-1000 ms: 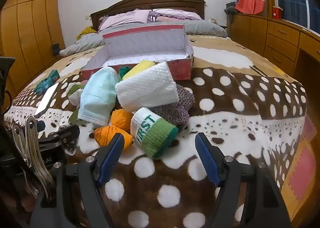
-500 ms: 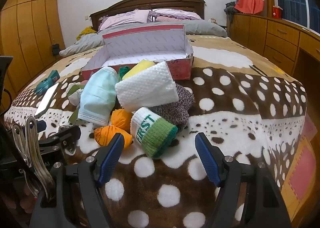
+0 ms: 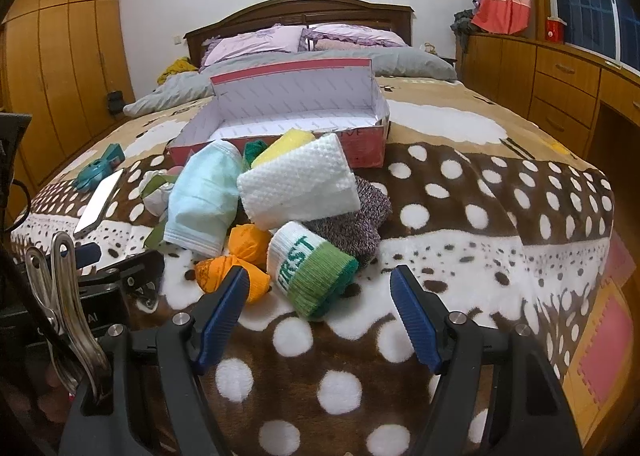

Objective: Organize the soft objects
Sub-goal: 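Move both grippers toward the pile of soft items on the bed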

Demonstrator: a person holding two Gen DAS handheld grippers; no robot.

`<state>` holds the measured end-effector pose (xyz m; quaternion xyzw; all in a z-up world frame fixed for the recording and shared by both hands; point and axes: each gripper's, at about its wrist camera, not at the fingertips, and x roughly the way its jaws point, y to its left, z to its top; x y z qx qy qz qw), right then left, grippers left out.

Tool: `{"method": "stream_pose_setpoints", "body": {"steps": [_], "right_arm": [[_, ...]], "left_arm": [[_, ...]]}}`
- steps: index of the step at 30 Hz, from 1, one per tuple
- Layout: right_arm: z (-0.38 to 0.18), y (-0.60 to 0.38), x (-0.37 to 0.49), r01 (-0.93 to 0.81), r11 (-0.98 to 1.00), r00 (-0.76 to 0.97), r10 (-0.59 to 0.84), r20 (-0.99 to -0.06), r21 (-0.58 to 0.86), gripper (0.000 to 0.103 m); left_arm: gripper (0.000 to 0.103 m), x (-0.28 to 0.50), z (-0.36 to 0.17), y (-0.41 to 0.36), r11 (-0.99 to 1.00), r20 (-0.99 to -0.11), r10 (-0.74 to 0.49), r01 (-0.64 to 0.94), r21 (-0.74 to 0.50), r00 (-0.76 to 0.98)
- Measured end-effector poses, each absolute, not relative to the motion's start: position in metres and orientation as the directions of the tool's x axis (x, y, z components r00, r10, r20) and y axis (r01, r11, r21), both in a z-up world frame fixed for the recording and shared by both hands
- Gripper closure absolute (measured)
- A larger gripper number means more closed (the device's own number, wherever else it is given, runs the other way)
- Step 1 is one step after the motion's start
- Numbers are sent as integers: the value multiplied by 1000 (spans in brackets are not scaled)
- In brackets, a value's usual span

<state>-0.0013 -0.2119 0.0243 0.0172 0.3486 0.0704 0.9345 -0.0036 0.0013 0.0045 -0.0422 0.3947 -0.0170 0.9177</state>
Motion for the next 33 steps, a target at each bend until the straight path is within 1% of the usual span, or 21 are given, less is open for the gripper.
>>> {"method": "stream_pose_setpoints", "body": {"steps": [28,33], "right_arm": [[31,-211,-2,-125,989,759,145,-635,77,28],[35,-214,-3,-138,987,761,157,-629,79,28]], "left_arm": [[5,-3,3,-3,996,-731,-79,28,-81,678],[8,-2,3,-2,996,-737,-83,31,-84,671]]}}
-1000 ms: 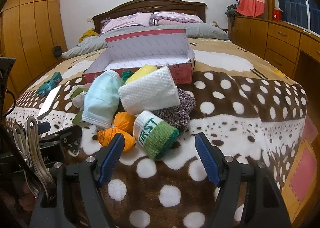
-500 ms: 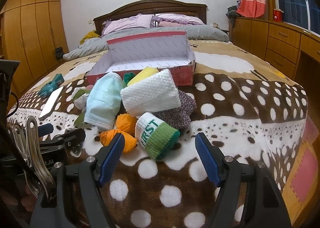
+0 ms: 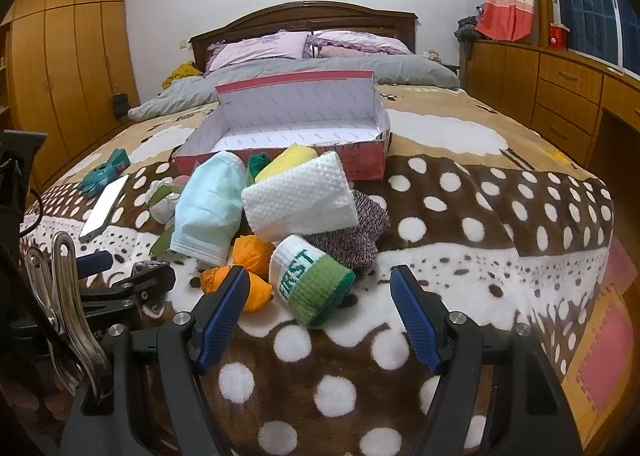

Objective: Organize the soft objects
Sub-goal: 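Move both grippers toward the pile of soft items on the bed, then grasp the dark patterned pouch with left gripper while right grasps the FIRST sock roll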

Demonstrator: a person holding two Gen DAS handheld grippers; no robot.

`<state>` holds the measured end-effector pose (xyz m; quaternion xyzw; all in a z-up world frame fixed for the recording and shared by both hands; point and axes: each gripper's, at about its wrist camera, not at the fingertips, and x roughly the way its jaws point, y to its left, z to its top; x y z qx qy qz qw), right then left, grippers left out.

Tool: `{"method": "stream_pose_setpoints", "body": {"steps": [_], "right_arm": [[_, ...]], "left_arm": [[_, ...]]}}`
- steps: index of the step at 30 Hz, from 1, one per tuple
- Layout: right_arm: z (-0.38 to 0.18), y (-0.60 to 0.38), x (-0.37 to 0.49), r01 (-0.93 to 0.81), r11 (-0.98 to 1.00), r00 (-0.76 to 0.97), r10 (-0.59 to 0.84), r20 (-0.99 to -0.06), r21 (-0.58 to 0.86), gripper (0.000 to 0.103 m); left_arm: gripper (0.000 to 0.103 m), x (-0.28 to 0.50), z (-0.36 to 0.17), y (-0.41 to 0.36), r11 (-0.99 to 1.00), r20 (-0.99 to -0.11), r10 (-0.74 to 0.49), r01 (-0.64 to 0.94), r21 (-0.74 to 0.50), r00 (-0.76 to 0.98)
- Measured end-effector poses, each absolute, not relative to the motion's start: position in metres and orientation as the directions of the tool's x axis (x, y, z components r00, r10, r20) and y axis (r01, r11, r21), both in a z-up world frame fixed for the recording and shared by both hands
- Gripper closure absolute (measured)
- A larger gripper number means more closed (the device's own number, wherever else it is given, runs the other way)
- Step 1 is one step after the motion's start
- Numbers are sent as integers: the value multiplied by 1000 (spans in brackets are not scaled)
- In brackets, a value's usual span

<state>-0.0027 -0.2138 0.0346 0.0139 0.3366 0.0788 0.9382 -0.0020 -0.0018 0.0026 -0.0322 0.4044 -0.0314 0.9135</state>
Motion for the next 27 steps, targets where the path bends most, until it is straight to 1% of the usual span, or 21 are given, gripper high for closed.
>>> {"method": "stream_pose_setpoints", "body": {"steps": [13,21,27], "right_arm": [[37,-228,-10,-179,980,744,190,-640,83,28],[32,-232,-11,-192,976,726,211,-655,101,28],[29,-233,-13,-200,973,727,227,-648,116,30]], "left_arm": [[8,-3,8,6,997,-725,-80,55,-58,684],[8,-3,5,23,998,-722,-66,38,-55,689],[14,0,-3,28,998,-736,-70,46,-53,673]]}}
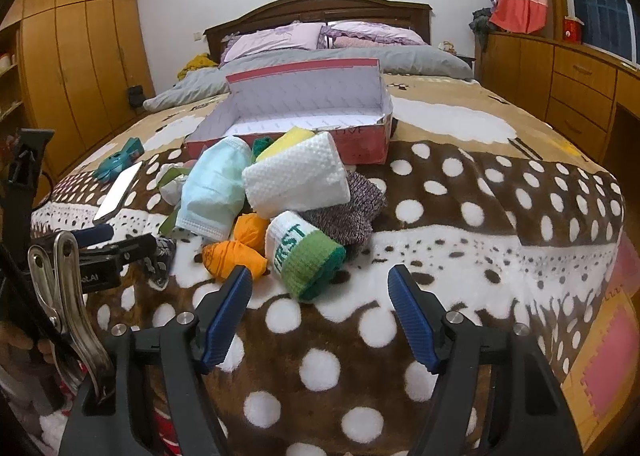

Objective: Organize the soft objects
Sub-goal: 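Grasp the dark patterned pouch with left gripper while right grasps the FIRST sock roll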

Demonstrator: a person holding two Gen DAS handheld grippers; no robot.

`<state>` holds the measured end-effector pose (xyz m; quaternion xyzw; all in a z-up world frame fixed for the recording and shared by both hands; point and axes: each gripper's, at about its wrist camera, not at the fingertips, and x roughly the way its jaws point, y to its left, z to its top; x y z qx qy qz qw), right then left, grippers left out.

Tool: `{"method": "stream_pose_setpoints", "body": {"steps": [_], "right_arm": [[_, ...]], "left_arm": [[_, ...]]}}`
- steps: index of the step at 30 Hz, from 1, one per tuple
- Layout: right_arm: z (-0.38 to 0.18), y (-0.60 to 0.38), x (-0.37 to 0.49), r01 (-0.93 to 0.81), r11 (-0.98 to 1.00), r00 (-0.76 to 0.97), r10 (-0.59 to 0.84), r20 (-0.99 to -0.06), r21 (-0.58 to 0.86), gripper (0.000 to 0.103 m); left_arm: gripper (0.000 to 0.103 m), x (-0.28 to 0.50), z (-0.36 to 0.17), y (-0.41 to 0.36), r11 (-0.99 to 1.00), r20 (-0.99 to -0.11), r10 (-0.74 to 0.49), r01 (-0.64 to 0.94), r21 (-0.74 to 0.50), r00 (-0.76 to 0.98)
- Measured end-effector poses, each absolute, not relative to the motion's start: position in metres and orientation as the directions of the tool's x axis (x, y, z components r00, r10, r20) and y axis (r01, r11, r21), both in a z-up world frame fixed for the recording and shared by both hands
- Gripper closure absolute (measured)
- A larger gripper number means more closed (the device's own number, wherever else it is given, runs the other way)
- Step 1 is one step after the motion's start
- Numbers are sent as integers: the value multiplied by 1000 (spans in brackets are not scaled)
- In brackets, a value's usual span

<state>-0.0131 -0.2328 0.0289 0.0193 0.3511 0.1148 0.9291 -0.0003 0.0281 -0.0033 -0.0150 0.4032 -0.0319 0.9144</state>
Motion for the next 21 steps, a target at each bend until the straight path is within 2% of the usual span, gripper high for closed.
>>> {"method": "stream_pose_setpoints", "body": {"steps": [7,10,12,14,17,19,21], "right_arm": [[23,-235,-3,-205,969,707,245,-663,140,32],[19,-236,5,-203,968,695,250,-674,150,35],[16,-234,11,-195,968,690,249,-679,157,35],[12,-232,16,-196,966,682,258,-684,169,36],[6,-228,22,-203,963,664,268,-698,176,50],[1,-225,26,-206,962,652,271,-708,178,65],[-1,-224,27,-218,957,641,290,-711,193,74]], "left_arm": [[26,2,-12,16,990,-755,-128,122,-64,643],[36,4,-18,12,987,-767,-149,143,-76,624],[49,7,-21,13,987,-778,-151,137,-84,610],[52,9,-24,16,988,-787,-150,122,-96,598],[56,10,-24,20,985,-783,-170,120,-122,598],[59,10,-24,21,984,-780,-177,125,-128,600],[61,9,-23,22,983,-779,-182,126,-132,601]]}}
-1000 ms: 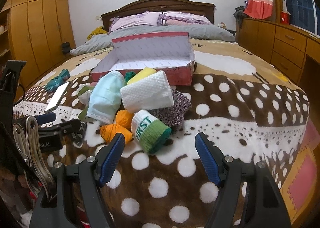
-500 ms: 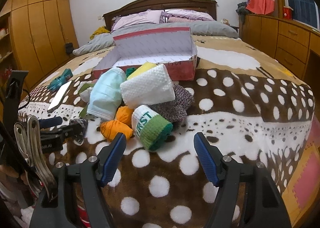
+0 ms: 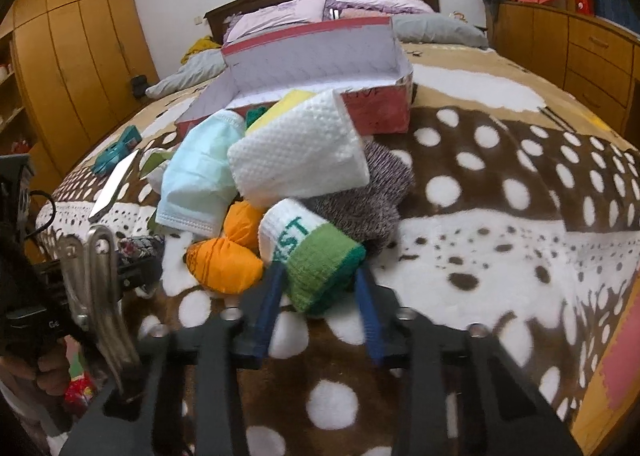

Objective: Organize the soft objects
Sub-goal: 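Grasp the dark patterned pouch with left gripper while right grasps the FIRST sock roll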

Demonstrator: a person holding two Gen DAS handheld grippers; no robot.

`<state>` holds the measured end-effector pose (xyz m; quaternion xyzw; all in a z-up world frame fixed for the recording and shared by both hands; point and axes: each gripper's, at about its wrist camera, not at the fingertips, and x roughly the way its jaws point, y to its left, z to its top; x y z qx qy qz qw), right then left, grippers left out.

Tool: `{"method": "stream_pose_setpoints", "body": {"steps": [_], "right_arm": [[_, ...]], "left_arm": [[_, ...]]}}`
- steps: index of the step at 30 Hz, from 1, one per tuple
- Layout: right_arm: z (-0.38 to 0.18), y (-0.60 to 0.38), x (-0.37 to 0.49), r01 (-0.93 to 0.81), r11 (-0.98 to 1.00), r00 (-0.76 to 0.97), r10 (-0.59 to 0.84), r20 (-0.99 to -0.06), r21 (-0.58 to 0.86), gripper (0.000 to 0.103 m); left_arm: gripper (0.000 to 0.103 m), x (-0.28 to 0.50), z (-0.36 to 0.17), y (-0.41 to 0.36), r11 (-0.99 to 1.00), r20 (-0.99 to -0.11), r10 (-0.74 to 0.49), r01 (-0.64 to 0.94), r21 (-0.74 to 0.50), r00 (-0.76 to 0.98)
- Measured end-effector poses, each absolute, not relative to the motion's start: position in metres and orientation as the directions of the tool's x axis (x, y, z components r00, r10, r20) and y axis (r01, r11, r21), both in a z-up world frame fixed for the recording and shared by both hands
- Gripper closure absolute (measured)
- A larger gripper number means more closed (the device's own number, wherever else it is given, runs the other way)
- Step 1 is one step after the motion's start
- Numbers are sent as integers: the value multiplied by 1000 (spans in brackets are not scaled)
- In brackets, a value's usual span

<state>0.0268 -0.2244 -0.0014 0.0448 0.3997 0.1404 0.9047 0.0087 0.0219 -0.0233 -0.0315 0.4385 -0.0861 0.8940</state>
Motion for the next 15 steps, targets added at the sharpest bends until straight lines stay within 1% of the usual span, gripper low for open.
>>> {"method": "stream_pose_setpoints", "body": {"steps": [4,15], "right_arm": [[4,-225,20,-235,951,656,309,-689,204,82],[28,-227,-4,-283,940,690,338,-639,192,83]], "left_arm": [[62,4,-19,23,982,-770,-186,126,-138,611],[62,-8,3,23,985,-727,-169,126,-114,665]]}}
